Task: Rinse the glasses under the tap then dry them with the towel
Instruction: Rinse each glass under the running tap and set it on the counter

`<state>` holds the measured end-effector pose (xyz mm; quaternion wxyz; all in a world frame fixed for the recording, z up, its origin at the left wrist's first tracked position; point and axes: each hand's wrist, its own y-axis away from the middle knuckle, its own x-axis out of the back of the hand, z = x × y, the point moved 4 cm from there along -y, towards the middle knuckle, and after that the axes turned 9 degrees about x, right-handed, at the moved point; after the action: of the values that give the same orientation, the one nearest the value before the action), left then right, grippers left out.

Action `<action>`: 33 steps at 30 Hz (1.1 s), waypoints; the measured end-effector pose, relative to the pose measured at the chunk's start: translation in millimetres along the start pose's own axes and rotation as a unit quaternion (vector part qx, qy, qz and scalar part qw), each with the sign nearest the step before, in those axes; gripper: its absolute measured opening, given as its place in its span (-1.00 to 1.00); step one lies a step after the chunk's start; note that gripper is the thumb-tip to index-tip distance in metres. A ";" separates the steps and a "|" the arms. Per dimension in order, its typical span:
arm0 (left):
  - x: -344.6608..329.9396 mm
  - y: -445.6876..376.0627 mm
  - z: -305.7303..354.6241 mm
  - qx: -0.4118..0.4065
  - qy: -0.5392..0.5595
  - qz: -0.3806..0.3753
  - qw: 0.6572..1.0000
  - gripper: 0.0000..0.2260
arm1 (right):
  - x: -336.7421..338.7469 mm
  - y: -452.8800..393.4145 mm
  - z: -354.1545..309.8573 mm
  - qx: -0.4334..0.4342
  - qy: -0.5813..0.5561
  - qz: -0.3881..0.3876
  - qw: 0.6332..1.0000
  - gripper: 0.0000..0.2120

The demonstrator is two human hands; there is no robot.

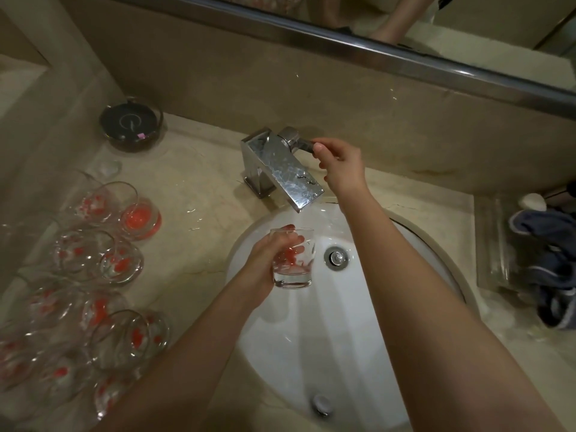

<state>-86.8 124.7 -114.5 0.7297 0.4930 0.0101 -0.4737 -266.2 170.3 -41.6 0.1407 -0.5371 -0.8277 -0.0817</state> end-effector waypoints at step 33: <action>-26.1 -14.4 33.5 -0.077 -0.323 -0.053 0.942 -0.82 | 18.1 122.2 82.2 -0.249 -0.240 -0.044 0.937 -0.72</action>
<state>-126.4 117.1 -94.9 0.7031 0.2548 -0.1634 -0.6435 -173.7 259.5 -115.5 -0.2037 -0.5215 -0.8130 -0.1598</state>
